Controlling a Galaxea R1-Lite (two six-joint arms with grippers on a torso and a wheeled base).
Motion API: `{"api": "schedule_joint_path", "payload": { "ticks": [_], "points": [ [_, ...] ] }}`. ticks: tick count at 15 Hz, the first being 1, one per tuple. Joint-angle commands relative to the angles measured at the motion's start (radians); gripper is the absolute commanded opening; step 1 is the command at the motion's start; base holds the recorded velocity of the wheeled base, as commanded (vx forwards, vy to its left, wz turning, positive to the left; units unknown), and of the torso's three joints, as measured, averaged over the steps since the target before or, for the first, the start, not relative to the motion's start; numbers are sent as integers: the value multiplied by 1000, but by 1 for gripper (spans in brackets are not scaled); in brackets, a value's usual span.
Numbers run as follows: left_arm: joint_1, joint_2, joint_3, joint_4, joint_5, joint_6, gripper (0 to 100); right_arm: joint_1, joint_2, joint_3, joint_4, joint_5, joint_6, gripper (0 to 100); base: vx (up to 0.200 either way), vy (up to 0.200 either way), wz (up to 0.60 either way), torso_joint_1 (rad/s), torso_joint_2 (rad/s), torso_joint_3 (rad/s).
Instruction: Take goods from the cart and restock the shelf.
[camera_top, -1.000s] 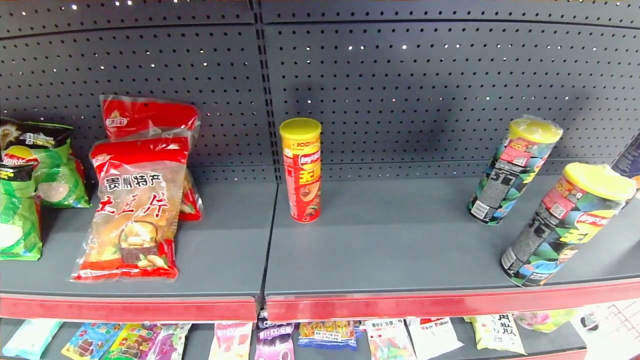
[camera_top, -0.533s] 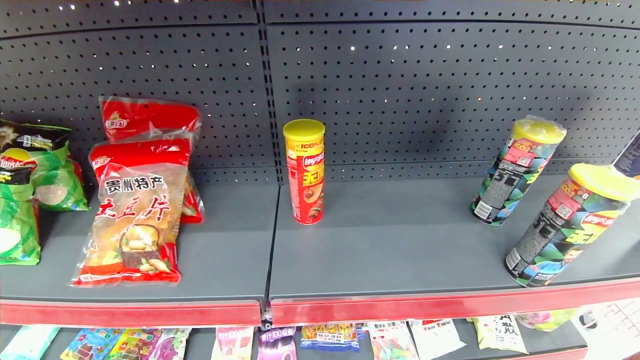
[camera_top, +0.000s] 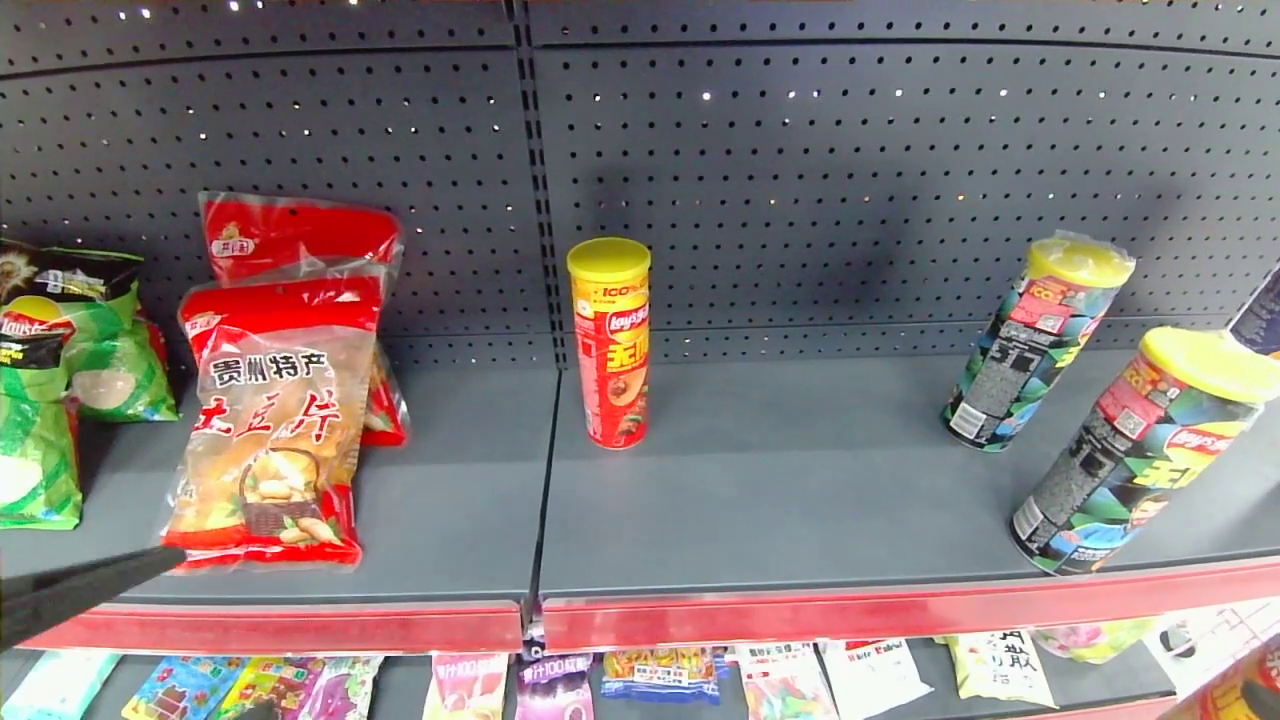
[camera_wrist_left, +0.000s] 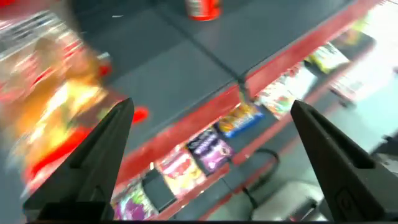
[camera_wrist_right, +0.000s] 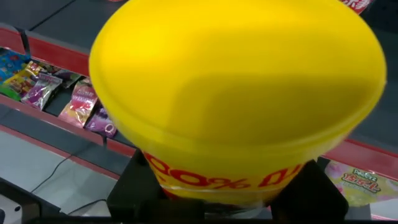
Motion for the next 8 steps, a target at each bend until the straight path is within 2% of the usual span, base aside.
{"api": "schedule_joint_path", "payload": {
  "ticks": [1,2,3,5,6,8],
  "points": [
    [-71,600,-286,-125,-172,31,100,1,18,-5,1,-1,0,0,0,0,0,0,0,0],
    [-71,643,-318,-125,-176,30,100,-1,15,-7,1,-1,0,0,0,0,0,0,0,0],
    [-69,773,-425,-139,-165,28,100,-1,9,-8,1,-4,0,0,0,0,0,0,0,0],
    [-77,901,-525,-199,-101,25,100,-1,-5,-2,1,-3,1,0,0,0,0,0,0,0],
    [-85,953,-576,-225,-80,13,100,-1,-7,7,1,-1,1,0,0,0,0,0,0,0],
    [-94,1017,-657,-243,-75,-21,100,-1,-5,13,1,-1,3,0,0,0,0,0,0,0]
  ]
}}
